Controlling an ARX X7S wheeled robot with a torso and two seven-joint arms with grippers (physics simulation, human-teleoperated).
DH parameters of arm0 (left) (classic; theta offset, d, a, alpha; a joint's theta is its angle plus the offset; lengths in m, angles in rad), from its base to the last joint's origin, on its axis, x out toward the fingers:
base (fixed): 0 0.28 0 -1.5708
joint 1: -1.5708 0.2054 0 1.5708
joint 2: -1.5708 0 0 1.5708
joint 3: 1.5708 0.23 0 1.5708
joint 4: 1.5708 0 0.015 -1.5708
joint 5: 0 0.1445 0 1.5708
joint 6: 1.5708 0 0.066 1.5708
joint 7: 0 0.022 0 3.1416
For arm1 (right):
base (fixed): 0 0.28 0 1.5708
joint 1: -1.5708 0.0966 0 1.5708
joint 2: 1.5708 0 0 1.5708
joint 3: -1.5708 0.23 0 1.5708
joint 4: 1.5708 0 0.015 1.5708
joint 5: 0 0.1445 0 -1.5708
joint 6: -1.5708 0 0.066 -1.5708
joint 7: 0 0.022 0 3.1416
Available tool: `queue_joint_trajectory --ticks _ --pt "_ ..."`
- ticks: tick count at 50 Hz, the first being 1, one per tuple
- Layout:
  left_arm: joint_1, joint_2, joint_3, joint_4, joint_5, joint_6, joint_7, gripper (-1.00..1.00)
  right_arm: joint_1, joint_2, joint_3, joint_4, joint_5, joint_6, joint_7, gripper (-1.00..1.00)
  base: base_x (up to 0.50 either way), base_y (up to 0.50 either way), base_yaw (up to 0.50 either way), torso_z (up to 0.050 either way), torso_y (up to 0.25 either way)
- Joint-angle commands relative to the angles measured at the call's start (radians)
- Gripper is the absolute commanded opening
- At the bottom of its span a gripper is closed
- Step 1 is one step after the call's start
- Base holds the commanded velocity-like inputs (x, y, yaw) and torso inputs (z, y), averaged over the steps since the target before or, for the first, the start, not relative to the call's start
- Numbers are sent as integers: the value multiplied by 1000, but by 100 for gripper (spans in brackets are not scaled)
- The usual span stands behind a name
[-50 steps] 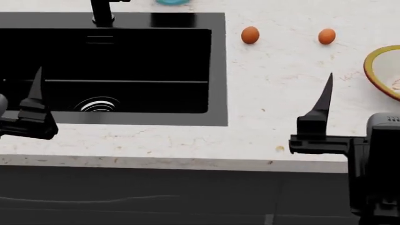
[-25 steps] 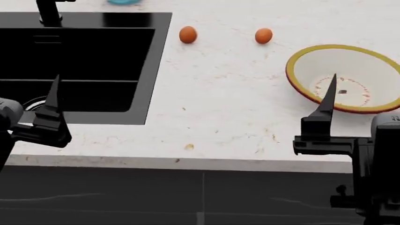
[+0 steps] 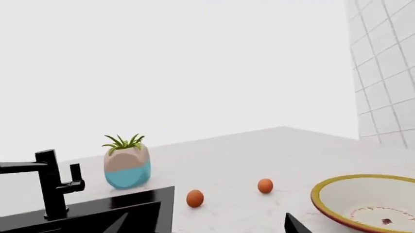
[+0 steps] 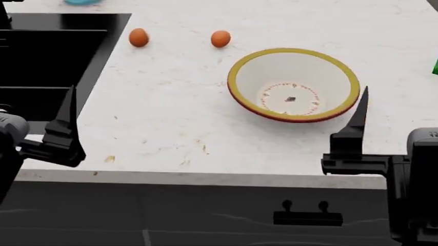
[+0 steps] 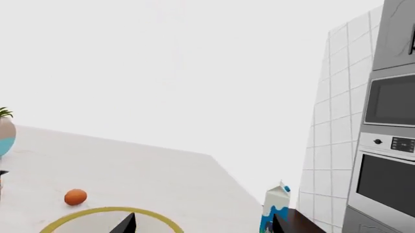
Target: Place the eggs and milk next to the bowl.
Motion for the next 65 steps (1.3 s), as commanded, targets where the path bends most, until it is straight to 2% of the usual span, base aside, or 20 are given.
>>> queue_joint_trajectory --ticks 1,10,21,65 --pt "5 13 -27 -25 39 55 6 100 6 -16 14 -6 -17 15 -32 100 0 -500 0 0 0" --pt "6 14 -30 -32 31 53 2 100 8 -16 0 9 -21 7 -34 100 0 -389 0 0 0" --pt "7 11 -24 -31 31 52 -1 100 4 -17 -3 17 -12 7 -39 100 25 -21 0 0 0" --pt "28 5 -63 -20 -23 82 -4 100 5 6 -30 -50 -8 62 -27 100 412 -100 0 0 0"
